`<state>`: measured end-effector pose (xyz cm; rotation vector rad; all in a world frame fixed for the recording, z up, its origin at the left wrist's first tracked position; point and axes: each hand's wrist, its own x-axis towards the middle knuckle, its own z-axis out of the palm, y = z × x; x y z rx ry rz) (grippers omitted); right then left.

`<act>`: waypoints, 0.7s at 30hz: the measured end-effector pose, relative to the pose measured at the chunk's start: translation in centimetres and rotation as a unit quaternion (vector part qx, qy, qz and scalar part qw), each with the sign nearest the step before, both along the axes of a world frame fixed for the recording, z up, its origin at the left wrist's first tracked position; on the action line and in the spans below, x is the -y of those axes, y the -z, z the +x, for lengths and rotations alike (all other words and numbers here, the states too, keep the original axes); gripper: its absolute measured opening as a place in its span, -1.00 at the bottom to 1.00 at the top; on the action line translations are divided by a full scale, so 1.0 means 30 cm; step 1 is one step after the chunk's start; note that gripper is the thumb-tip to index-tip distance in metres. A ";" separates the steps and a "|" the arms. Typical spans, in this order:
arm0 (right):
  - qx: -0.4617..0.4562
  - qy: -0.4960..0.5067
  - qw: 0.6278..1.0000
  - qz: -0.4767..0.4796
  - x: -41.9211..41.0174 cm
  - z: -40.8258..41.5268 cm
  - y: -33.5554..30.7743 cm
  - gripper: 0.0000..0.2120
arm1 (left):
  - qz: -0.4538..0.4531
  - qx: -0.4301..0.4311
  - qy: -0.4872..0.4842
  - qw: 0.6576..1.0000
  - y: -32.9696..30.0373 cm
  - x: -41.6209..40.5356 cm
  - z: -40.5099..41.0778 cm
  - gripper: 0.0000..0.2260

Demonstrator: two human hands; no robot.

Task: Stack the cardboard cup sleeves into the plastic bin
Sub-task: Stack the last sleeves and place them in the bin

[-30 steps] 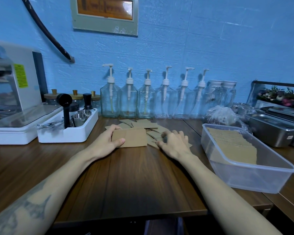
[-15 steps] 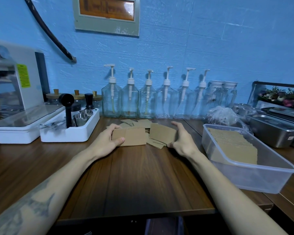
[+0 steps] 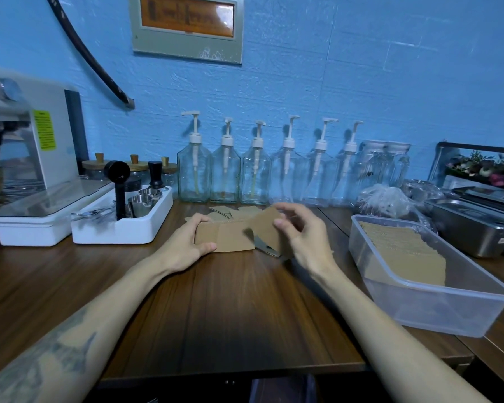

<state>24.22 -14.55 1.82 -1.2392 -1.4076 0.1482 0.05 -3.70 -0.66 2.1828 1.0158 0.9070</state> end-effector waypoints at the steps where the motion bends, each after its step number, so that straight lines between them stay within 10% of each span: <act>1: 0.036 -0.004 0.999 -0.024 -0.001 -0.010 0.009 -0.75 | -0.002 0.000 0.001 1.000 0.000 -0.001 0.000 -0.63; 6: 0.242 0.040 0.962 -0.122 0.005 -0.009 0.036 -0.61 | -0.027 -0.005 0.019 0.999 0.001 -0.005 0.001 -0.55; 12: 0.199 0.002 0.973 -0.113 -0.006 -0.041 0.048 -0.49 | -0.081 0.001 0.068 0.994 -0.005 0.017 0.018 -0.35; 21: 0.324 -0.017 0.939 -0.114 -0.046 -0.080 0.082 -0.30 | -0.028 0.031 0.080 0.996 0.008 0.033 0.052 -0.70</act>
